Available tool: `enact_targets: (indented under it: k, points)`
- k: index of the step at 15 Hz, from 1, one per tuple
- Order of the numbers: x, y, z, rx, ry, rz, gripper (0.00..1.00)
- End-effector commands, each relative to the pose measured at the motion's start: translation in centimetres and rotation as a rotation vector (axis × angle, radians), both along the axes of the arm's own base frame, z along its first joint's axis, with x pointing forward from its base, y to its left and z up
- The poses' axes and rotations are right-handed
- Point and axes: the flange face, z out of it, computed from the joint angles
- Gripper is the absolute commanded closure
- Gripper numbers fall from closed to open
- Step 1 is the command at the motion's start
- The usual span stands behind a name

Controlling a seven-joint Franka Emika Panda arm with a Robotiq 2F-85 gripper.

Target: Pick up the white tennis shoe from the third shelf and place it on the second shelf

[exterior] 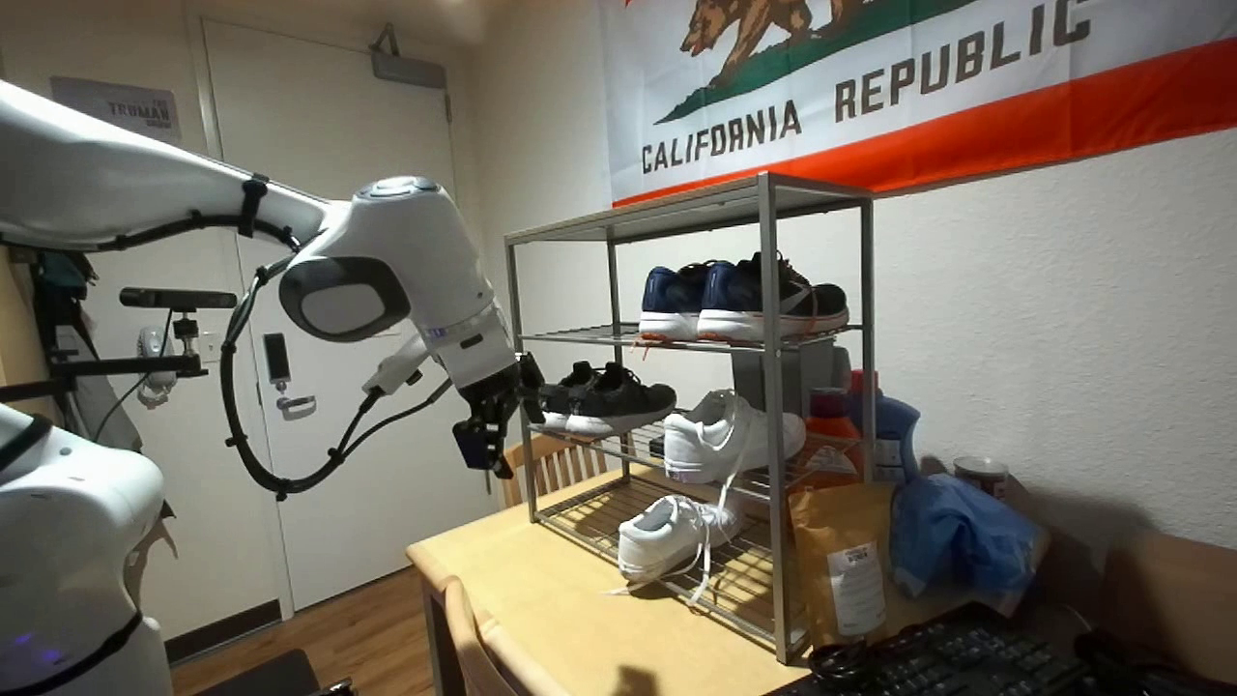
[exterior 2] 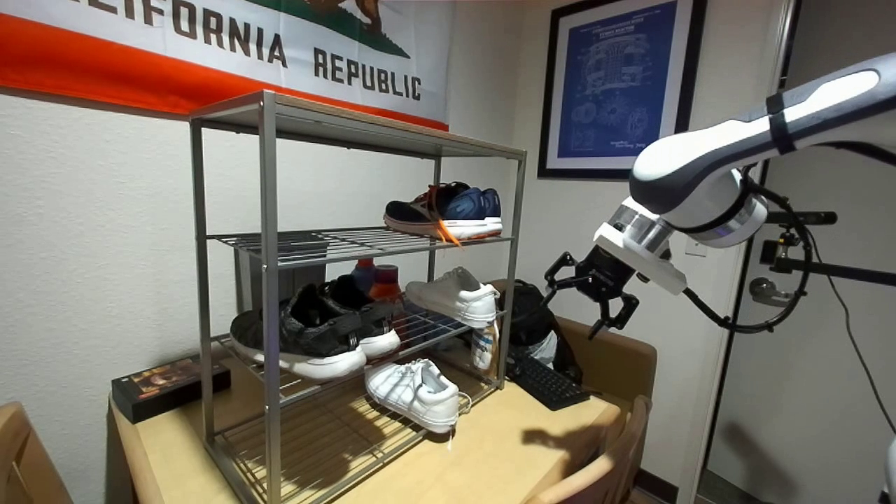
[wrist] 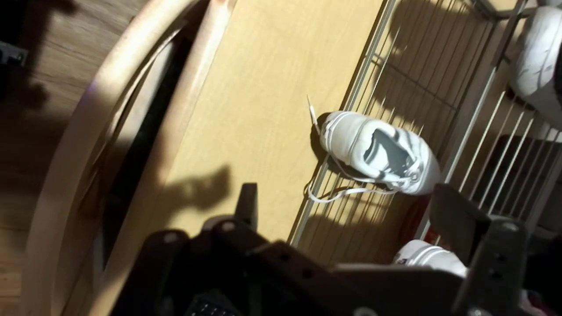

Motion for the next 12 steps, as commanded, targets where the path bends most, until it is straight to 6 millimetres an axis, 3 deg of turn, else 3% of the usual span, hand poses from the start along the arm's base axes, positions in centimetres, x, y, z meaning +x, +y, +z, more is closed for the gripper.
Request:
enact_targets:
  k: [1, 2, 3, 7, 12]
  points:
    - [0.4, -0.4, -2.5, -0.011, 0.079, -0.045, 0.00]
    - [0.1, -0.1, -2.8, 0.013, 0.088, 0.014, 0.00]
    - [0.2, -0.1, -2.3, -0.008, 0.064, -0.015, 0.00]
    - [0.7, 0.0, -3.1, -0.029, 0.065, -0.053, 0.00]
    - [6.7, -0.2, -6.4, -0.092, -0.009, -0.348, 0.00]
